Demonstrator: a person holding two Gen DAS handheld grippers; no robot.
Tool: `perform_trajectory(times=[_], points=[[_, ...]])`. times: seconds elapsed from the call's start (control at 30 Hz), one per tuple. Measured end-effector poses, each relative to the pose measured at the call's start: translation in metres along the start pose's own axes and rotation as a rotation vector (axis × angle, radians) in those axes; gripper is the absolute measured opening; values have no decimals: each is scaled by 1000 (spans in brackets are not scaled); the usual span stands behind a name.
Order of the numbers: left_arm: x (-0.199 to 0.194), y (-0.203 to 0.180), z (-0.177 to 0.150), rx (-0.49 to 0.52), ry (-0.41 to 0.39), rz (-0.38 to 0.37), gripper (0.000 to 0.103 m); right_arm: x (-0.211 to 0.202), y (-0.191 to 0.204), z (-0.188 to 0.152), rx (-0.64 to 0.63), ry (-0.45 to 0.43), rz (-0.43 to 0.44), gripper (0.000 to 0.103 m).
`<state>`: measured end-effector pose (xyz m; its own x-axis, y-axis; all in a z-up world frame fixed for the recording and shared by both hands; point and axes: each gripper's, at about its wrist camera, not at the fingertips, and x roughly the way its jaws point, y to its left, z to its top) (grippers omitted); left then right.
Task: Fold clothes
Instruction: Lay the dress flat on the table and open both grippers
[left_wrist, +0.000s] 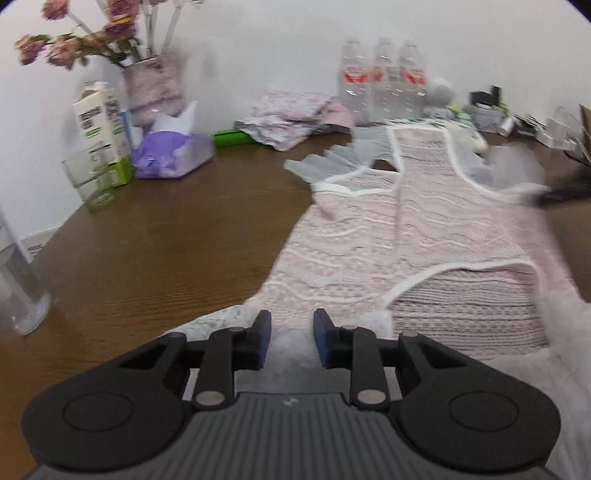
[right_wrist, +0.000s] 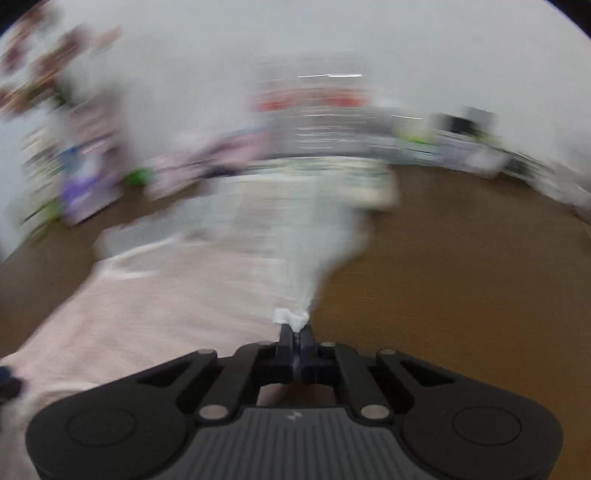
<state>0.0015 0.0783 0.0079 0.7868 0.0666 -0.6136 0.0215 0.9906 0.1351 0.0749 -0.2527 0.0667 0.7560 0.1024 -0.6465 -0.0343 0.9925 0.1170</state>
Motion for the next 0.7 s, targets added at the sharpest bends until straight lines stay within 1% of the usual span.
perform_trajectory(times=[0.03, 0.07, 0.1, 0.13, 0.17, 0.2, 0.23, 0.27, 0.3, 0.33, 0.37, 0.4, 0.47, 0.5, 0.53, 0.57, 0.6, 0.63, 0.67, 0.7], points=[[3, 4, 0, -2, -14, -2, 27, -8, -21, -8, 68, 8, -12, 4], [6, 8, -1, -2, -34, -17, 28, -14, -35, -15, 99, 18, -43, 8], [7, 9, -1, 8, -42, -15, 29, -19, -48, -22, 124, 27, -73, 11], [7, 10, 3, 28, -21, 3, 31, -25, -52, -26, 100, 19, -105, 12], [0, 8, 11, 38, 23, 30, 30, -32, -54, -28, 83, 4, -123, 18], [-13, 6, 20, 29, 25, 15, 31, -40, -56, -28, 84, -27, -113, 24], [-35, 2, 26, 15, -24, -46, 42, -45, -55, -27, 92, -61, -70, 26], [-58, -7, 29, 12, -83, -137, 50, -46, -52, -23, 92, -79, -1, 28], [-72, -22, 28, 22, -88, -220, 64, -41, -45, -19, 77, -74, 68, 28], [-85, -36, 28, 32, -92, -303, 68, -32, -36, -14, 46, -68, 117, 28], [-88, -59, 21, 75, -63, -362, 68, -22, -26, -9, 12, -62, 162, 28], [-92, -81, 14, 120, -34, -420, 68, -10, -15, -6, -37, -51, 170, 27], [-90, -120, -3, 232, -9, -413, 65, 13, 3, -1, -127, -10, 168, 26], [-89, -131, -11, 254, -1, -380, 54, 22, 10, 0, -166, 11, 172, 24], [-88, -133, -17, 254, 15, -376, 43, 26, 14, -1, -197, 26, 175, 21], [-87, -136, -23, 253, 31, -372, 41, 31, 18, -3, -227, 39, 178, 18], [-85, -131, -27, 241, 61, -374, 36, 31, 19, -6, -243, 36, 177, 18], [-86, -123, -31, 237, 59, -383, 34, 32, 20, -8, -258, 33, 177, 18], [-87, -115, -35, 233, 57, -392, 34, 29, 19, -9, -261, 35, 182, 15], [-88, -105, -35, 250, 67, -387, 34, 23, 18, -13, -271, 43, 173, 13]])
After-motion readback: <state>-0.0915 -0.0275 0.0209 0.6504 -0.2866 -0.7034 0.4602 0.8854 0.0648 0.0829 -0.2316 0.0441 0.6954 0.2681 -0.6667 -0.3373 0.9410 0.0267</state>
